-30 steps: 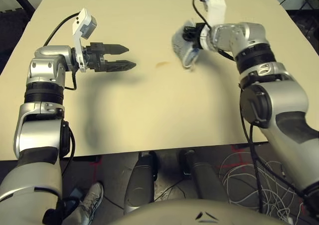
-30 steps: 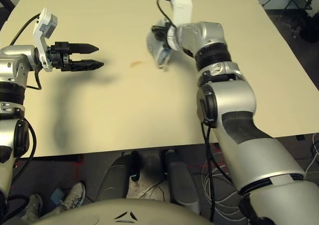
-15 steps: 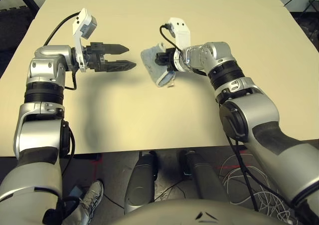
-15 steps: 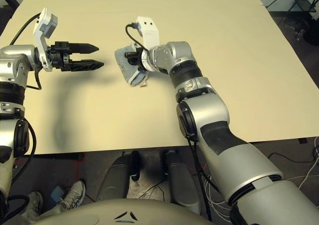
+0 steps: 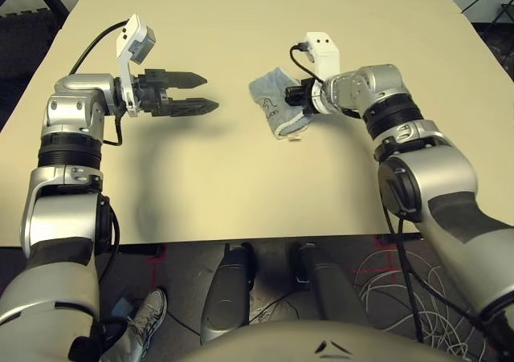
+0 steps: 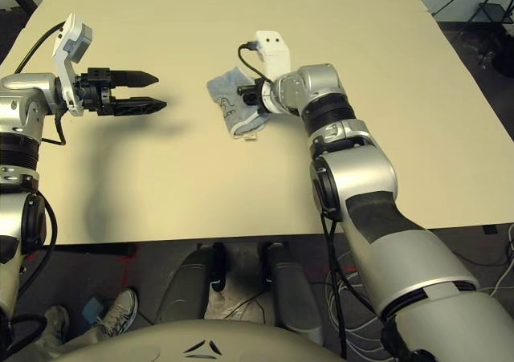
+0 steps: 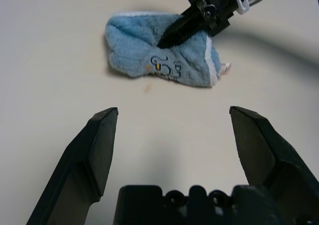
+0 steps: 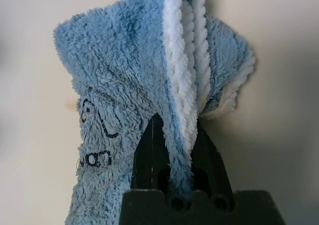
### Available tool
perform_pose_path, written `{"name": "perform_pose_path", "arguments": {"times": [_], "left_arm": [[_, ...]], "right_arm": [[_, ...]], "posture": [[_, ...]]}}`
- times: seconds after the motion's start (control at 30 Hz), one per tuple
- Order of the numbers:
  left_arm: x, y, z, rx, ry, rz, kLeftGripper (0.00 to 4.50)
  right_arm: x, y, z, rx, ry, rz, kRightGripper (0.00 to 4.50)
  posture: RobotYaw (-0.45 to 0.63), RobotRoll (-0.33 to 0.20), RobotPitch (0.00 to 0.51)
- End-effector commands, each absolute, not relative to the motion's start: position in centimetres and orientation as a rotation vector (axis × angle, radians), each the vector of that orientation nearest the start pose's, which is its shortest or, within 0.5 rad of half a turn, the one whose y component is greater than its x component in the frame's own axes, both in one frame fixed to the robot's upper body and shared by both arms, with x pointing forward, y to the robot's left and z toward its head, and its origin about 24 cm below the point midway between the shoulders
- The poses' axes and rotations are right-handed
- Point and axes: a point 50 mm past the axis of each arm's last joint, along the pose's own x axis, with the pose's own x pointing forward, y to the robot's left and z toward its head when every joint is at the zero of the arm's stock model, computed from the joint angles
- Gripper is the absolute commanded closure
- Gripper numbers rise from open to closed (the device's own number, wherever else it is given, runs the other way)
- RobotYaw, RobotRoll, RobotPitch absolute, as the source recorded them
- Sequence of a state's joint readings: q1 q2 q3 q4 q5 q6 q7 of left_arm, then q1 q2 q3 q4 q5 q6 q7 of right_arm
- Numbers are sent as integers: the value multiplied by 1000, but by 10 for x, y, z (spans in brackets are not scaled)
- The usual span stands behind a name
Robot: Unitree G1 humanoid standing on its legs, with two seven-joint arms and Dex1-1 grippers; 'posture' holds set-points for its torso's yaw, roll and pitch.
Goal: Wipe the water off the table with a rag.
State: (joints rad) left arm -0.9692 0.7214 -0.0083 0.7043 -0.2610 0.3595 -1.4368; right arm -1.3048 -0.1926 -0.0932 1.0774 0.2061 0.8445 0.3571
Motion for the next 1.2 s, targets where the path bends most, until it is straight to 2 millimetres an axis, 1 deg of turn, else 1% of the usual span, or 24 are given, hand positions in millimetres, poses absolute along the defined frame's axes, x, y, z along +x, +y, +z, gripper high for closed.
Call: {"name": "perform_pose_path", "arguments": {"times": [0.03, 0.13, 0.17, 0.23, 0.37, 0.4, 0.47, 0.5, 0.6, 0.67, 0.77, 0.87, 0.9, 0.93, 1.03, 1.07, 1.17, 1.2], "left_arm": [[352, 243, 219, 216, 211, -1135, 0], [353, 243, 219, 218, 211, -1136, 0], [353, 243, 219, 219, 210, -1136, 0], [353, 243, 220, 220, 210, -1136, 0], [354, 242, 220, 221, 208, -1136, 0], [354, 242, 221, 221, 208, -1136, 0], [354, 242, 221, 222, 208, -1136, 0], [354, 242, 221, 222, 207, -1136, 0], [353, 242, 221, 221, 207, -1136, 0], [353, 242, 221, 221, 208, -1137, 0], [353, 242, 221, 219, 206, -1137, 0], [353, 242, 221, 218, 207, -1136, 0], [353, 242, 220, 218, 207, -1135, 0], [353, 242, 220, 217, 208, -1135, 0], [353, 241, 218, 212, 207, -1133, 0], [353, 241, 217, 211, 208, -1134, 0], [353, 240, 217, 209, 209, -1137, 0], [353, 240, 217, 208, 208, -1138, 0]], "right_arm": [[410, -128, 170, 92, 653, 331, 4446], [413, -140, 174, 94, 622, 264, 4446], [414, -142, 176, 100, 606, 250, 4446], [417, -140, 185, 120, 561, 251, 4447], [417, -105, 215, 183, 505, 404, 4447], [415, -94, 223, 193, 501, 458, 4447], [411, -77, 234, 213, 495, 537, 4447], [407, -64, 240, 222, 497, 597, 4447], [397, -38, 247, 239, 512, 714, 4448], [391, -27, 244, 242, 532, 758, 4448], [385, -14, 230, 236, 575, 786, 4448], [380, -7, 211, 226, 630, 787, 4449], [380, -6, 206, 225, 643, 786, 4449], [380, -7, 198, 224, 664, 773, 4449], [387, -21, 176, 221, 695, 666, 4449], [392, -31, 171, 213, 684, 605, 4449], [402, -58, 168, 206, 658, 476, 4449], [404, -63, 169, 204, 653, 461, 4449]], "posture": [[40, 0, 199], [37, 0, 198], [37, 0, 198], [37, 0, 197], [36, 0, 197], [36, 0, 197], [36, 0, 197], [38, 0, 199], [37, 0, 202], [40, 0, 201], [42, 0, 202], [43, 0, 204], [43, 0, 204], [41, 0, 206], [41, 0, 206], [42, 0, 208], [39, 0, 208], [36, 0, 209]]}}
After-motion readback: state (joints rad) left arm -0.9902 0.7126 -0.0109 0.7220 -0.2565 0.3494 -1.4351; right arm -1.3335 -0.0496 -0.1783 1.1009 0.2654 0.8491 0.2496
